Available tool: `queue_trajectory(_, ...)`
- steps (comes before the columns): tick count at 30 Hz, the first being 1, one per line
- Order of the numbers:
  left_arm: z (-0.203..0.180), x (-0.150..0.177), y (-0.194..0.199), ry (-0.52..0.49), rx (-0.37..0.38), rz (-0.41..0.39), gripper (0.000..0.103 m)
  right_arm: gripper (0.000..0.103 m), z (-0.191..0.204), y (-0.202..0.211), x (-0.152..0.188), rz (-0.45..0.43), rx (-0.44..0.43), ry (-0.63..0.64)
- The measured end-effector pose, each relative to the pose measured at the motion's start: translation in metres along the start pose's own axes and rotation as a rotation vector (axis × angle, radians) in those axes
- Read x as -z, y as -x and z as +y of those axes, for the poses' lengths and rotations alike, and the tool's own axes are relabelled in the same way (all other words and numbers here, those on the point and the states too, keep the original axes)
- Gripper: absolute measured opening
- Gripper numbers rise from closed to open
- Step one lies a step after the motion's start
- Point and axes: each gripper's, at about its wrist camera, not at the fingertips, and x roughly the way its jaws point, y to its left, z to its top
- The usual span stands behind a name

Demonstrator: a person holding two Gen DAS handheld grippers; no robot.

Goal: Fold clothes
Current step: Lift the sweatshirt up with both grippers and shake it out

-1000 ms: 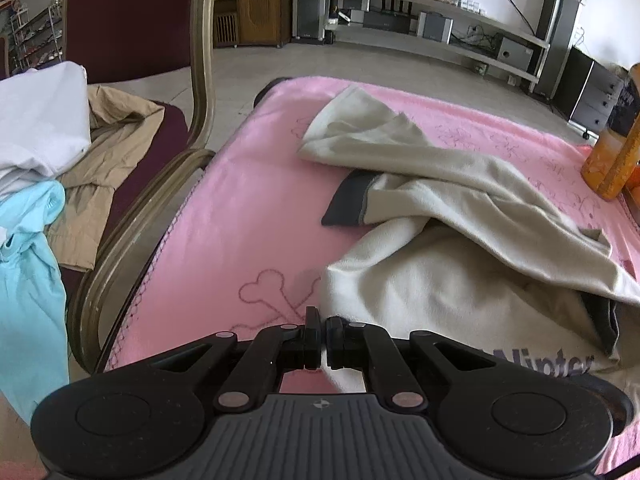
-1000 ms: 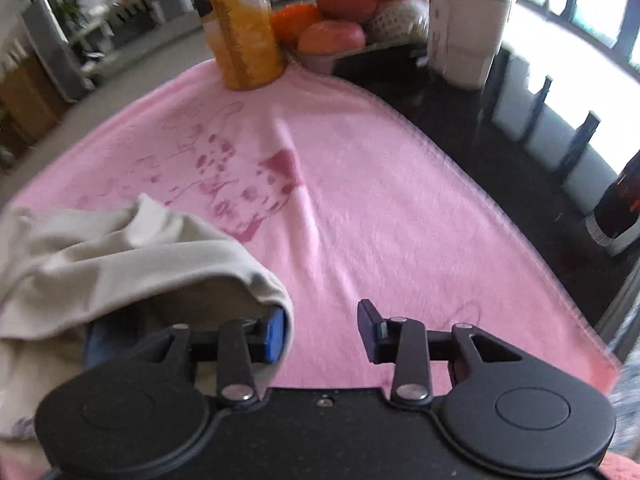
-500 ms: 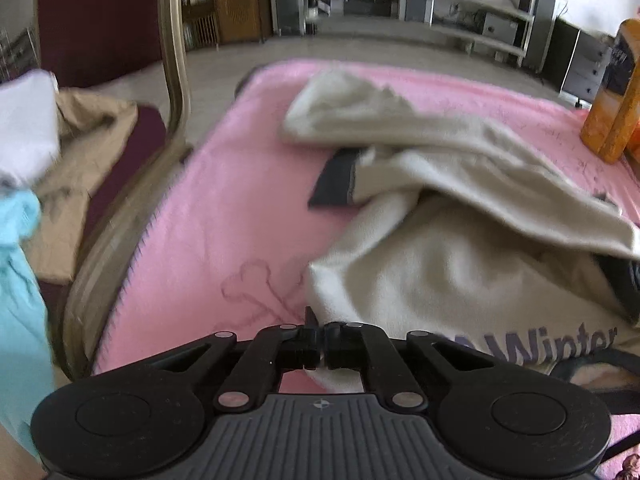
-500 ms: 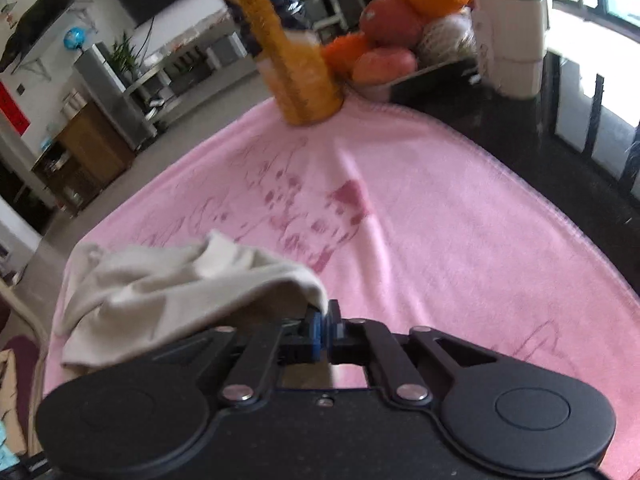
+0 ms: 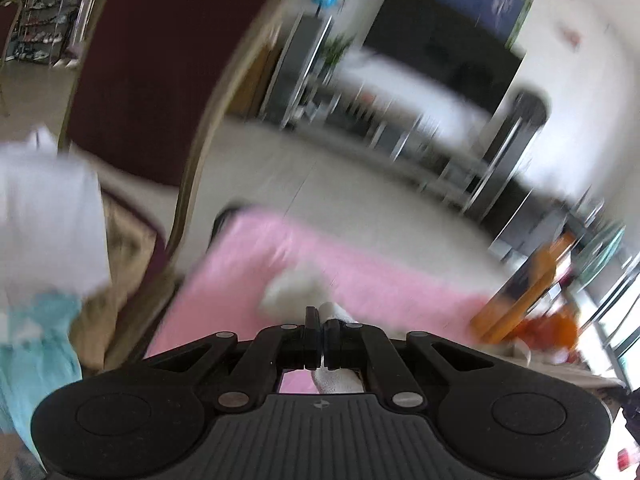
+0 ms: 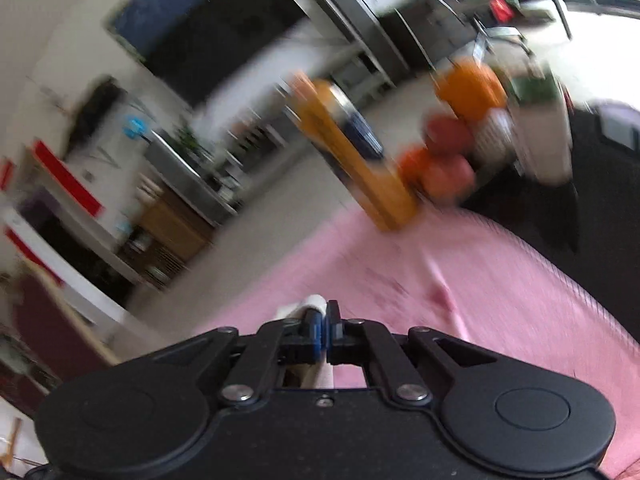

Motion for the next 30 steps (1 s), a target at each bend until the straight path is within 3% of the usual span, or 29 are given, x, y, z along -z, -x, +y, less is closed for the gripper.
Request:
queue_trajectory(3, 0.0, -0.032, 0.066, 0.06, 0.126, -0.118, 0.001, 0.002, 0.028, 0.075, -0.022, -0.14, -0.137, 0.021)
queue_trajectory(6, 0.007, -0.045, 0.128, 0.143, 0.226, -0.233, 0.002, 0.002, 0.037, 0.147, -0.029, -0.292, -0.254, 0.009)
queue_trajectory(9, 0.007, -0.047, 0.15, 0.182, 0.217, -0.202, 0.002, 0.002, 0.037, 0.176, -0.029, -0.276, -0.259, 0.0)
queue_trajectory(12, 0.004, -0.047, 0.173, 0.196, 0.274, -0.238, 0.001, 0.002, 0.039, 0.196, -0.031, -0.258, -0.291, -0.007)
queue_trajectory(14, 0.006, -0.046, 0.194, 0.219, 0.328, -0.3, 0.001, 0.002, 0.043, 0.217, -0.029, -0.321, -0.35, 0.005)
queue_trajectory(17, 0.002, -0.048, 0.204, 0.213, 0.302, -0.373, 0.002, 0.002, 0.048, 0.24, -0.03, -0.435, -0.418, 0.027)
queue_trajectory(19, -0.002, -0.052, 0.186, 0.201, 0.224, -0.331, 0.002, 0.002, 0.053, 0.236, -0.035, -0.422, -0.402, 0.048)
queue_trajectory(22, -0.008, -0.066, 0.126, 0.179, 0.055, -0.19, 0.002, 0.002, 0.062, 0.196, -0.043, -0.336, -0.329, 0.077)
queue_trajectory(24, -0.013, -0.082, 0.064, 0.148, -0.068, -0.081, 0.001, 0.002, 0.076, 0.146, -0.05, -0.255, -0.229, 0.116)
queue_trajectory(26, -0.018, -0.102, 0.015, 0.159, -0.122, -0.022, 0.001, 0.002, 0.091, 0.078, -0.066, -0.159, -0.11, 0.133)
queue_trajectory(27, -0.023, -0.113, 0.0, 0.165, -0.127, -0.025, 0.001, 0.002, 0.099, 0.052, -0.076, -0.135, -0.068, 0.139)
queue_trajectory(30, -0.052, -0.145, 0.011, 0.11, -0.089, -0.193, 0.001, 0.002, 0.128, 0.014, -0.106, -0.177, -0.039, 0.174)
